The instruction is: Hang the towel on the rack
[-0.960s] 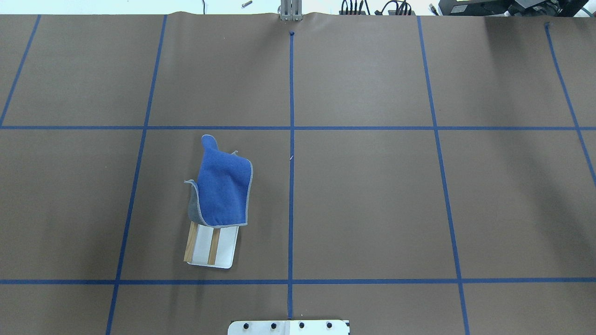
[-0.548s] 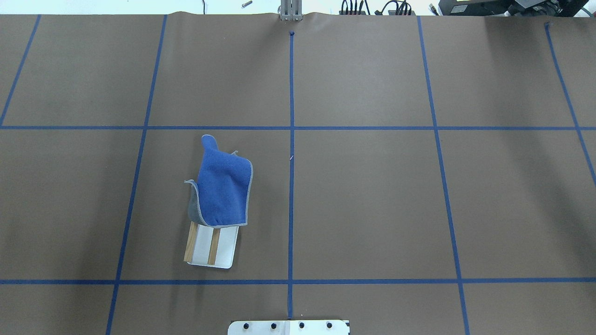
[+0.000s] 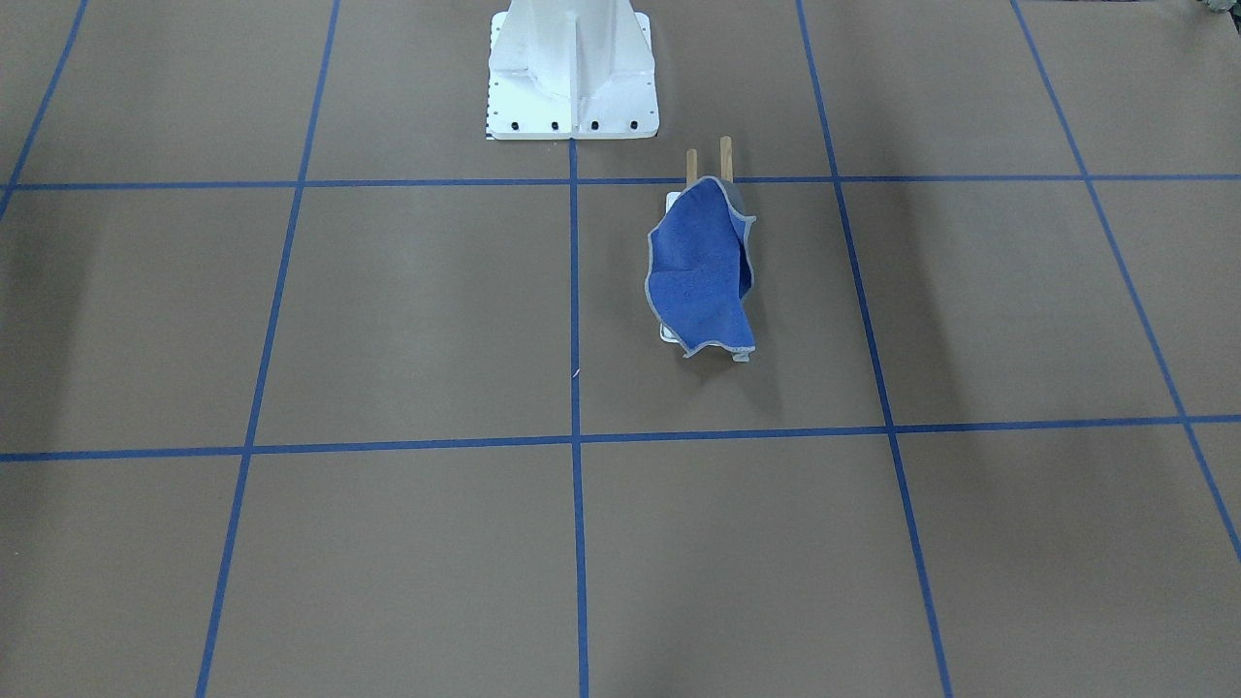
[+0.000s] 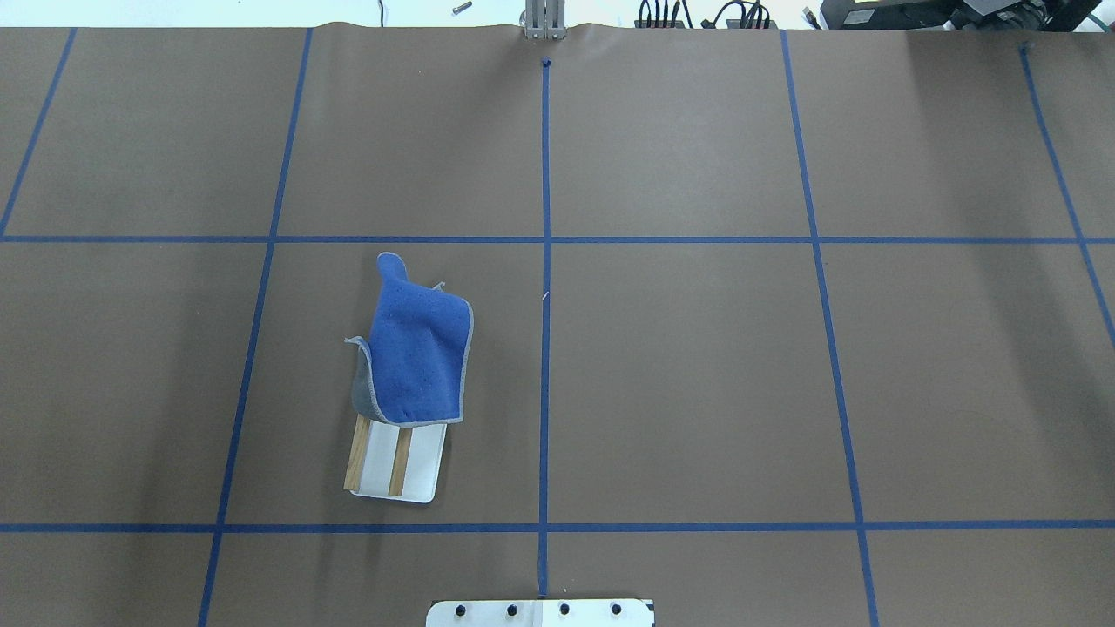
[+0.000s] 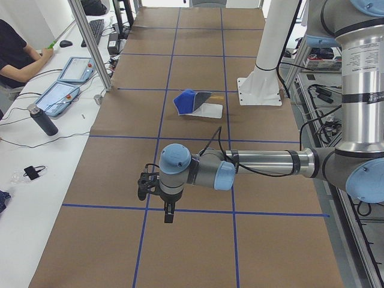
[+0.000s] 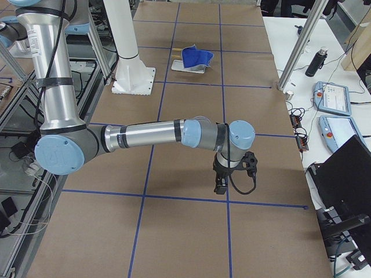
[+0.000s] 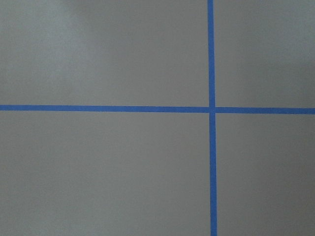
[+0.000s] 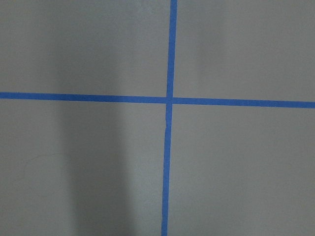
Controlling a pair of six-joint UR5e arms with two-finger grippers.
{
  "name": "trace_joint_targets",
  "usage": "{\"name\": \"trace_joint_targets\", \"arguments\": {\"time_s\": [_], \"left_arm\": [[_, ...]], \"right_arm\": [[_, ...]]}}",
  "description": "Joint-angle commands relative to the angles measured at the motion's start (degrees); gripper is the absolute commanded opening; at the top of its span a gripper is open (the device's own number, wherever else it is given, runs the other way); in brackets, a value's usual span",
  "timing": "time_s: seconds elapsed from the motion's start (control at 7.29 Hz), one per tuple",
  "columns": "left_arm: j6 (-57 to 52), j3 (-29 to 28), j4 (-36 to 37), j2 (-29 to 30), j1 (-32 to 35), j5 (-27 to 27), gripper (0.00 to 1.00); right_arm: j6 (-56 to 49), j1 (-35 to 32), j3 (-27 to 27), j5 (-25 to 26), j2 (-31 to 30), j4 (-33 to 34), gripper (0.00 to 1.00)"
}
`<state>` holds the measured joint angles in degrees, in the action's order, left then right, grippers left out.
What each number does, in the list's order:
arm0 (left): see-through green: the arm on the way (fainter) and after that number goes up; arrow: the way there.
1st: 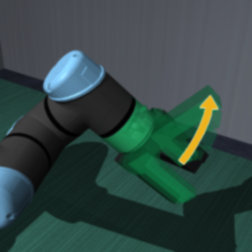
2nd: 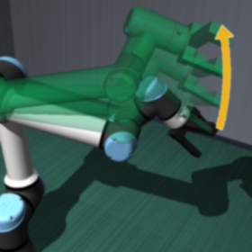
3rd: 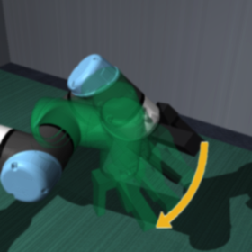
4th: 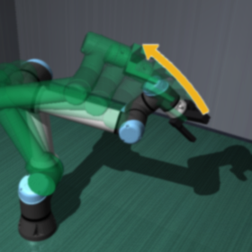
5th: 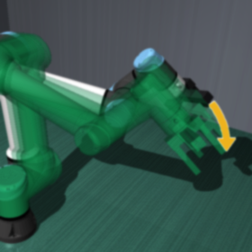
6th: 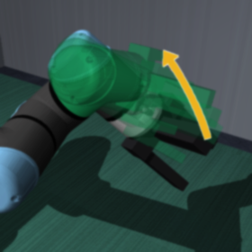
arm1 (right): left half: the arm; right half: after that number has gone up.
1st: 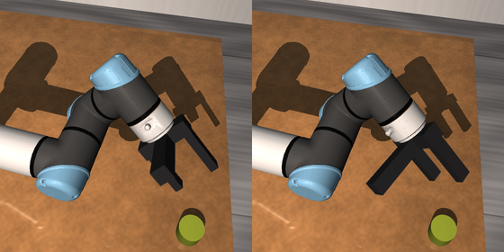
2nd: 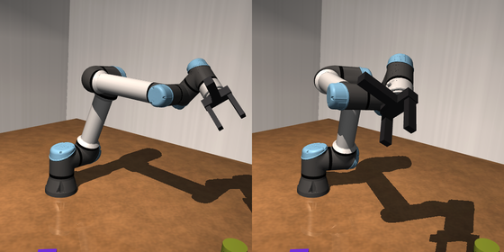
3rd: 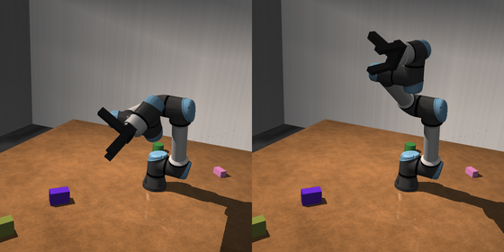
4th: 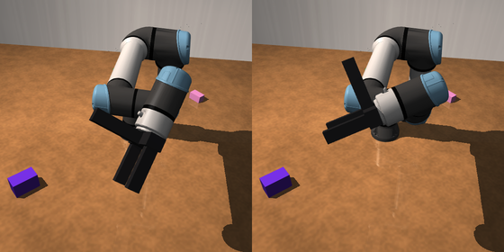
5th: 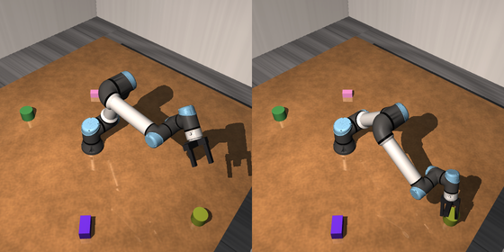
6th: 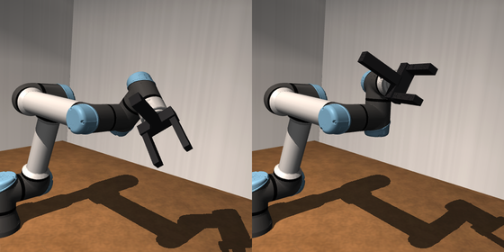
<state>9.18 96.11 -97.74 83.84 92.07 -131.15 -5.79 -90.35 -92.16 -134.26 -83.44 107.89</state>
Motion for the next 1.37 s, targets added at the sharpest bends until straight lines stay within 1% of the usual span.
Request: {"name": "trace_joint_targets", "arguments": {"time_s": [0.0, 0.14, 0.27, 1.23], "left_arm": [[1.46, 0.66, 1.86, -1.56, -0.04, 0.02, 0.98], [1.46, 1.62, 2.29, -2.27, 0.13, -0.94, 0.98], [1.63, 3.98, 2.47, -4.54, 0.05, -2.69, 0.98], [1.63, 3.48, 2.47, -4.12, -0.22, -2.71, 0.98]], "right_arm": [[0.52, -0.44, -0.3, -1.01, -4.94, -2.47, 1.0], [0.43, -0.61, -0.48, -0.92, -6.89, -4.94, 1.0], [0.52, -0.61, -0.3, -0.83, -7.35, -6.71, 1.0], [0.52, -0.88, -1.27, -1.01, -6.47, -7.16, 1.0]]}}
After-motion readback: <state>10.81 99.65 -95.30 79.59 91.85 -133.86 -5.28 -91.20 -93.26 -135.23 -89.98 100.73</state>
